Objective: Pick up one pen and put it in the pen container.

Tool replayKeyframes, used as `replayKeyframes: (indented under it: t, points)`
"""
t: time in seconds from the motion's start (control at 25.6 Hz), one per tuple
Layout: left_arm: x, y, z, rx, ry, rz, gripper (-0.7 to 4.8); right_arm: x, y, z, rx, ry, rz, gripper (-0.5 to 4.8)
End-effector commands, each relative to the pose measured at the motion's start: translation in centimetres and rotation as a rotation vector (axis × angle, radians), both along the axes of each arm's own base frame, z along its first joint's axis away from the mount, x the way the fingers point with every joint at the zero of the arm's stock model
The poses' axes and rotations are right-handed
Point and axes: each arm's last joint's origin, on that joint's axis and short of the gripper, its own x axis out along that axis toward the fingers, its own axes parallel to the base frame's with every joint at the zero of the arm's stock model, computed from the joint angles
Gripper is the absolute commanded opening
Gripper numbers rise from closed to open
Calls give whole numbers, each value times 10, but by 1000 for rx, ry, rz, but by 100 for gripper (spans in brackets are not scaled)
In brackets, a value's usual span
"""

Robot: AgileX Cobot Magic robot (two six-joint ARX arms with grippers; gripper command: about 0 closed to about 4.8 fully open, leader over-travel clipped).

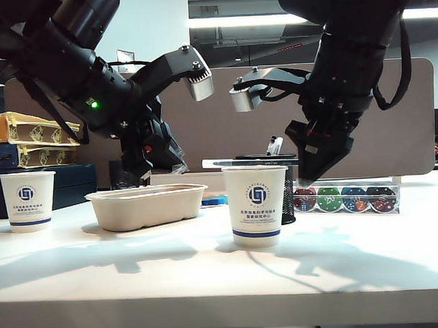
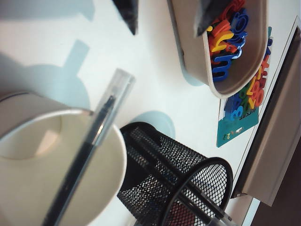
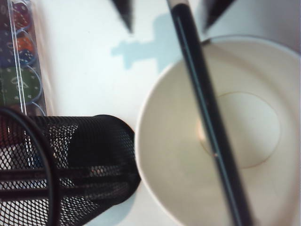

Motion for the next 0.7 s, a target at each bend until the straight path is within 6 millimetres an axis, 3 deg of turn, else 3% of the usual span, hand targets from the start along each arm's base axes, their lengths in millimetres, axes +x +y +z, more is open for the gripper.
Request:
replayKeyframes:
  t: [0.04,0.16,0.7]
  points:
    - [1,0,3,-12,-13,4,153,1,2,4,13,-25,2,165]
    - [1,0,3,-12,-13,4,153,2,2,4,17,-29,2,134]
    - [2,0,3,-12,-13,5,153,0,3,3,31,-9,21,80]
